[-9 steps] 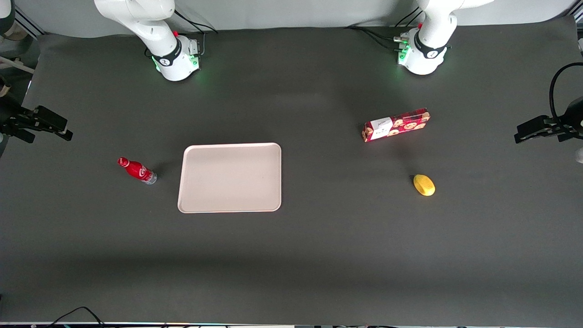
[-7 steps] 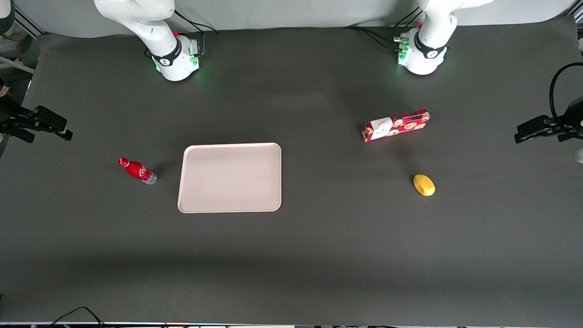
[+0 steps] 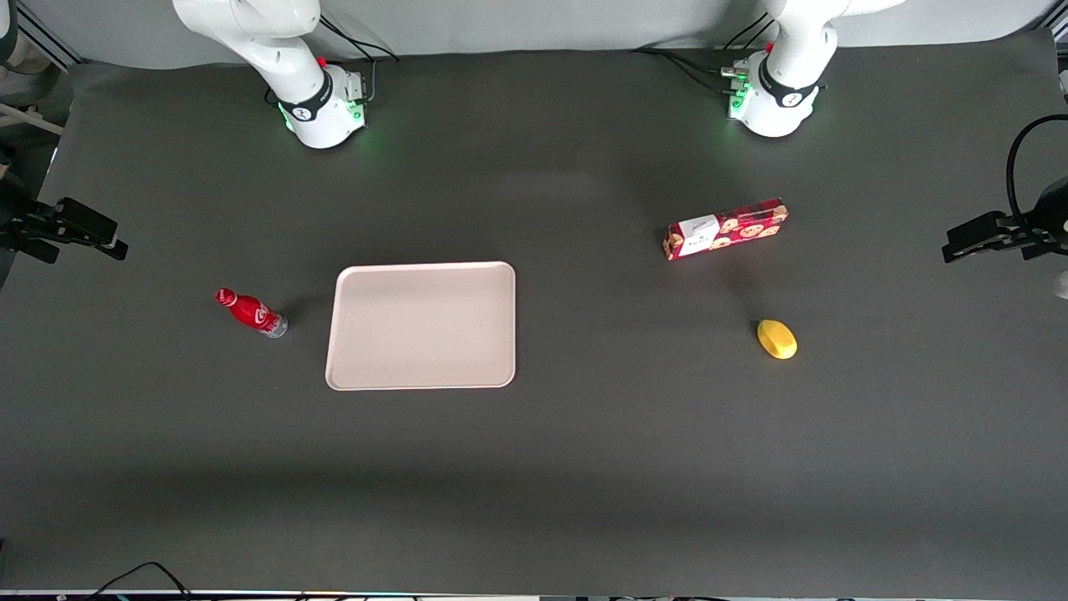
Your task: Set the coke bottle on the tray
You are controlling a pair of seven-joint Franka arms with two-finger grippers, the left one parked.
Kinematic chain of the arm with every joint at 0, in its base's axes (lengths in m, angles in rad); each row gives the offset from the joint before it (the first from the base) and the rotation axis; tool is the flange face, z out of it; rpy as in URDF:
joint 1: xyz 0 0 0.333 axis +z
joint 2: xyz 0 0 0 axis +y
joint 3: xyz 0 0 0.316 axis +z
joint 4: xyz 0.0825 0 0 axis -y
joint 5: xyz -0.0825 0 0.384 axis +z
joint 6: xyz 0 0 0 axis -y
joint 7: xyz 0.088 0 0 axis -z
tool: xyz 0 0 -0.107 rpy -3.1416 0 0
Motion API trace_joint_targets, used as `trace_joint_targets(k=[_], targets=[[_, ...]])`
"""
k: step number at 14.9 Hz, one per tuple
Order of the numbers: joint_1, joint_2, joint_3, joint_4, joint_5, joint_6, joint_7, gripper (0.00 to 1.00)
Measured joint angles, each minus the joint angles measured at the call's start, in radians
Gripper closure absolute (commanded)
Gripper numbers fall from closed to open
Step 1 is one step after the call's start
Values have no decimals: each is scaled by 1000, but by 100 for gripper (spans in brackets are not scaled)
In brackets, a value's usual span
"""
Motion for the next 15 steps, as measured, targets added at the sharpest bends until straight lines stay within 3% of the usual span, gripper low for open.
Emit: trace_joint_targets(k=[6, 15], targets=[[0, 8, 1, -80, -29, -11, 0, 0], [-30, -149, 1, -622, -37, 497, -2, 0]])
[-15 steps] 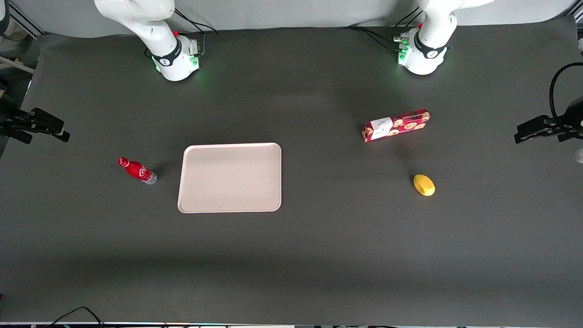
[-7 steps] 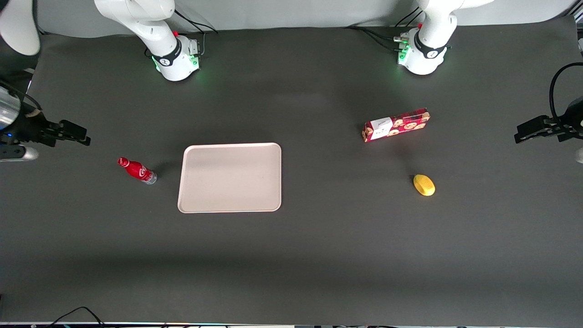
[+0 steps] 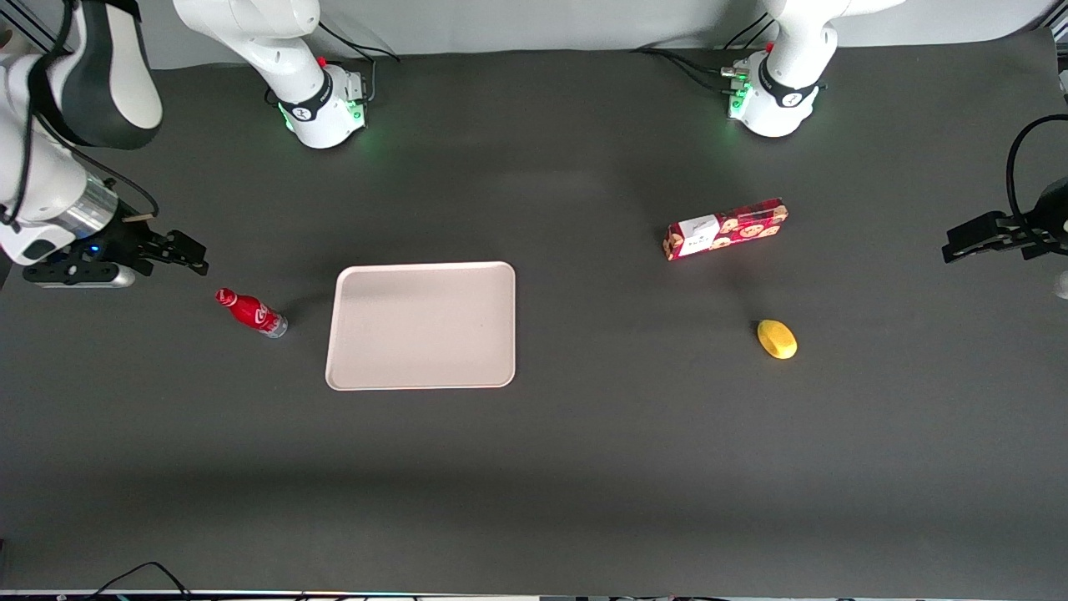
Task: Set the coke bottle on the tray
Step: 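Move the open right gripper down over the red Coca-Cola bottle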
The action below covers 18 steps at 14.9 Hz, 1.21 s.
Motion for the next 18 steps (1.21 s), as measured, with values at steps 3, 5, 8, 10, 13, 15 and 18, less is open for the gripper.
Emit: trace_joint_targets(k=[3, 5, 8, 10, 13, 15, 18], targets=[[-8, 0, 0, -110, 0, 131, 0, 0], [-12, 2, 0, -145, 0, 164, 0, 0], [-14, 26, 0, -158, 0, 211, 0, 0], [-15, 55, 0, -159, 0, 228, 0, 0], [-15, 99, 0, -159, 0, 269, 0, 0], [-15, 124, 0, -159, 0, 288, 0, 0], [-15, 138, 0, -159, 0, 299, 0, 0]])
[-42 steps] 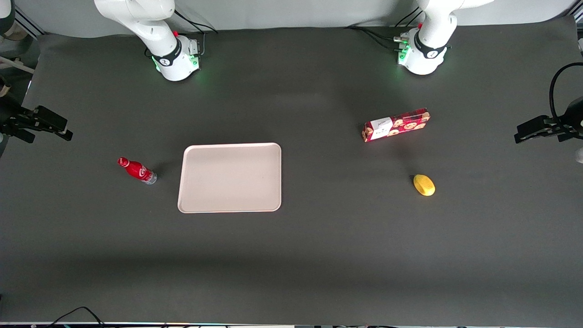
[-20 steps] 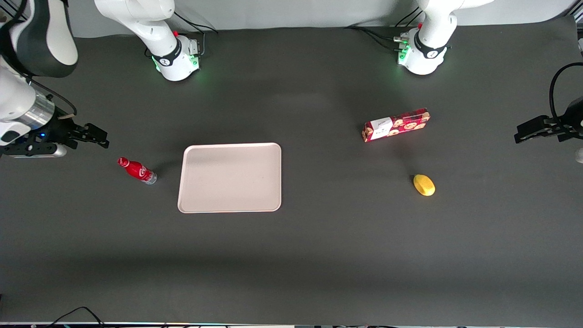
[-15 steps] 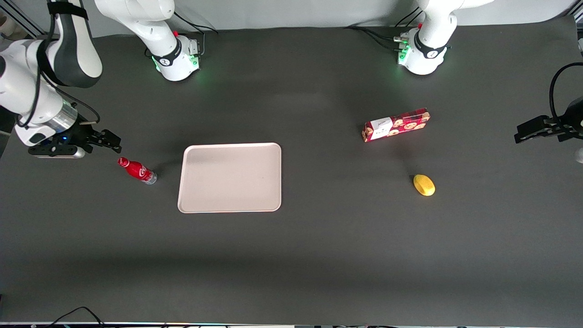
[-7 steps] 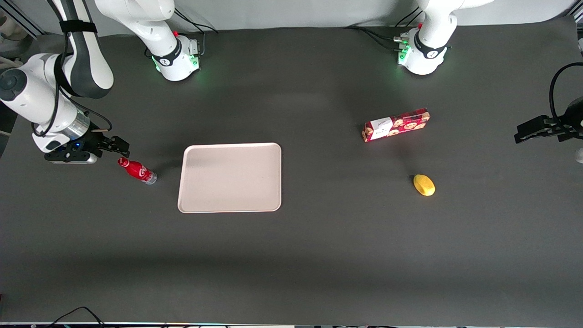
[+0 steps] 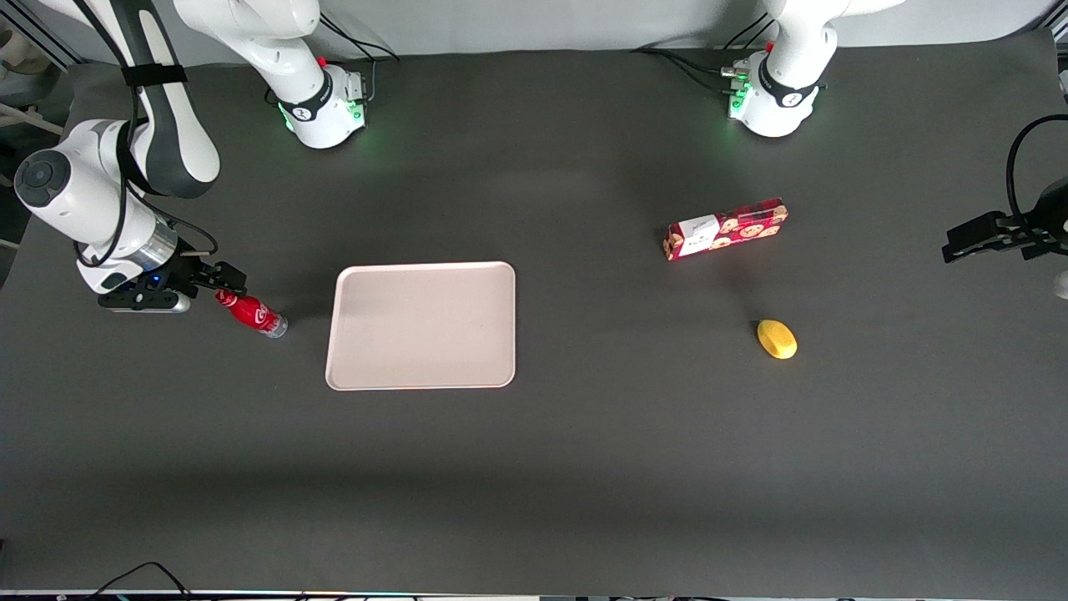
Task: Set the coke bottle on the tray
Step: 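Move the open right gripper down over the red Coca-Cola bottle, then close the right gripper around the bottle's cap end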
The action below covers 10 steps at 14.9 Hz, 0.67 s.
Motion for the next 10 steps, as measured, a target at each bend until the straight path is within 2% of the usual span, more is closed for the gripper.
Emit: trace_joint_targets(k=[1, 2, 3, 7, 8, 10], targets=[[0, 3, 0, 0, 0, 2, 0, 4], [0, 6, 0, 0, 0, 4, 0, 14], [0, 9, 0, 0, 0, 4, 0, 19], [0, 16, 0, 0, 0, 4, 0, 23], [0, 19, 0, 0, 0, 4, 0, 29], [0, 24, 0, 0, 3, 4, 0, 47]])
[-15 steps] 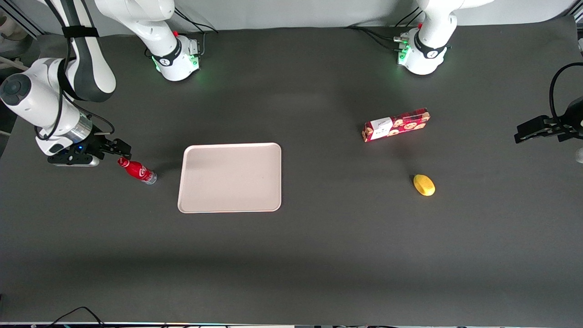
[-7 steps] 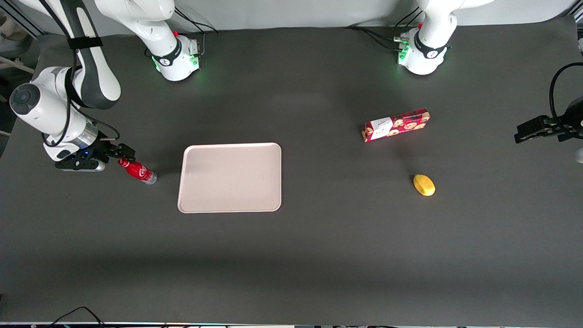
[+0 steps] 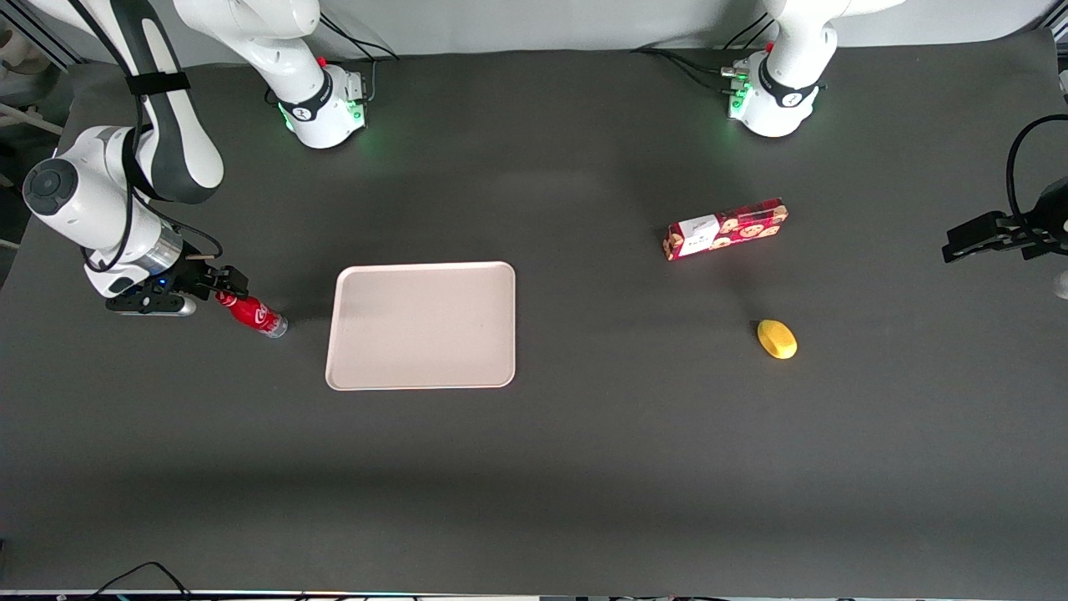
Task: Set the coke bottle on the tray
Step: 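Close the right gripper around the bottle's cap end, then lift the bottle and carry it over the white tray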
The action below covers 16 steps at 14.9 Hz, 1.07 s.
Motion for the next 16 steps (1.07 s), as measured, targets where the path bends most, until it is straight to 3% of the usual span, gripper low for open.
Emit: trace_joint_targets(k=[2, 4, 13, 16], targets=[[0, 1, 0, 0, 1, 0, 0, 68], [0, 1, 0, 0, 2, 0, 0, 100], [0, 1, 3, 16, 4, -10, 0, 100], [1, -3, 18, 132, 4, -162, 0, 100]])
